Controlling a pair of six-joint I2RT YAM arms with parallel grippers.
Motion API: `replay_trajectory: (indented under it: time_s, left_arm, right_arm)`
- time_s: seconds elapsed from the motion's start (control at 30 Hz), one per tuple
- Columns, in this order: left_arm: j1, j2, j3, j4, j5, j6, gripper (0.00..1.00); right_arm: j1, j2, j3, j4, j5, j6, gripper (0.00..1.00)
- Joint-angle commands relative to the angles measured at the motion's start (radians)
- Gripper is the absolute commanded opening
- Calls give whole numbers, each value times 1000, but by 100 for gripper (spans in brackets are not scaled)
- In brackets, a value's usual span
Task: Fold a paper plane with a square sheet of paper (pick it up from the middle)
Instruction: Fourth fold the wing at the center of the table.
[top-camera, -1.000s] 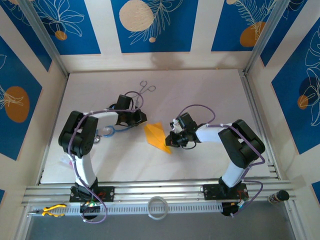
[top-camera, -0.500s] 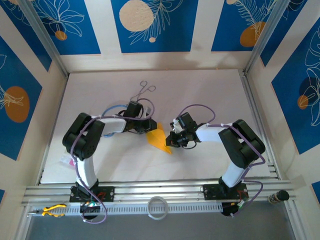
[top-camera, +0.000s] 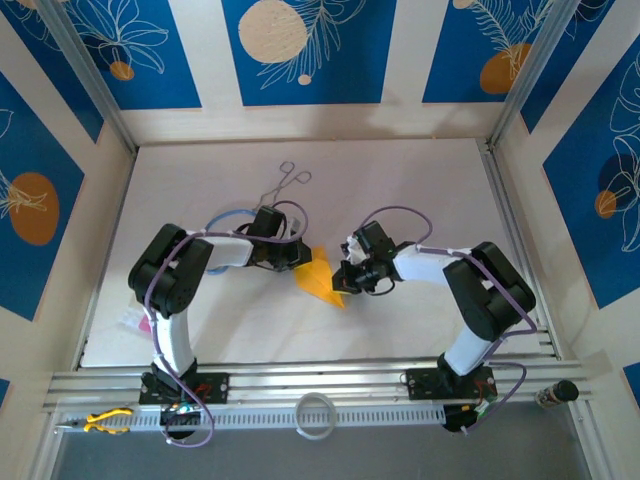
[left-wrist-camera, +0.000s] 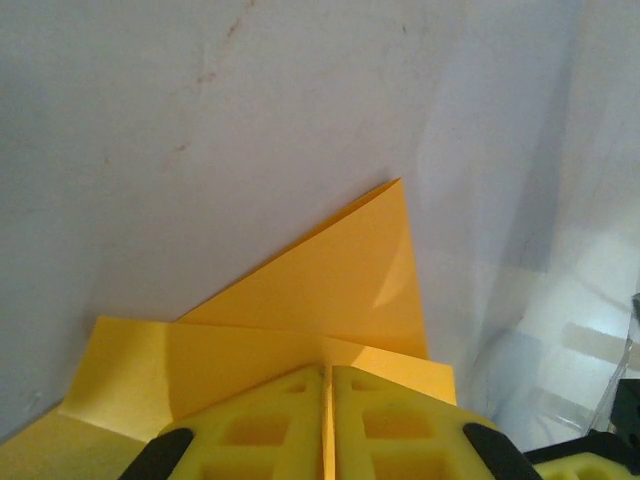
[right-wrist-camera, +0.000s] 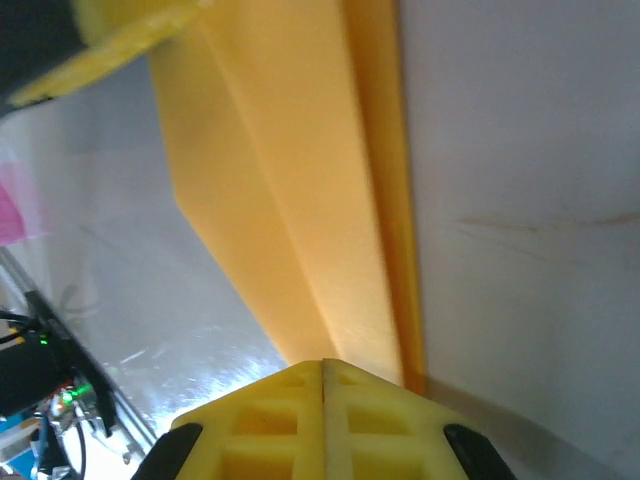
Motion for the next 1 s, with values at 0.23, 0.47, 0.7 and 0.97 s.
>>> replay_trajectory:
  time_s: [0.23, 0.47, 0.7, 0.97]
  left_arm:
    - [2, 20, -40, -64, -56, 24, 12]
    - [3, 26, -38, -65, -56, 24, 12]
    - [5, 30, -36, -76, -60, 27, 12]
    - [7, 40, -38, -66, -55, 14, 11]
  right_arm:
    - [33, 171, 190, 8, -54, 44, 6]
    - [46, 210, 154, -3, 7, 48, 7]
    - [42, 116, -19, 45, -1, 23, 7]
    - [18, 19, -167, 81, -41, 5, 7]
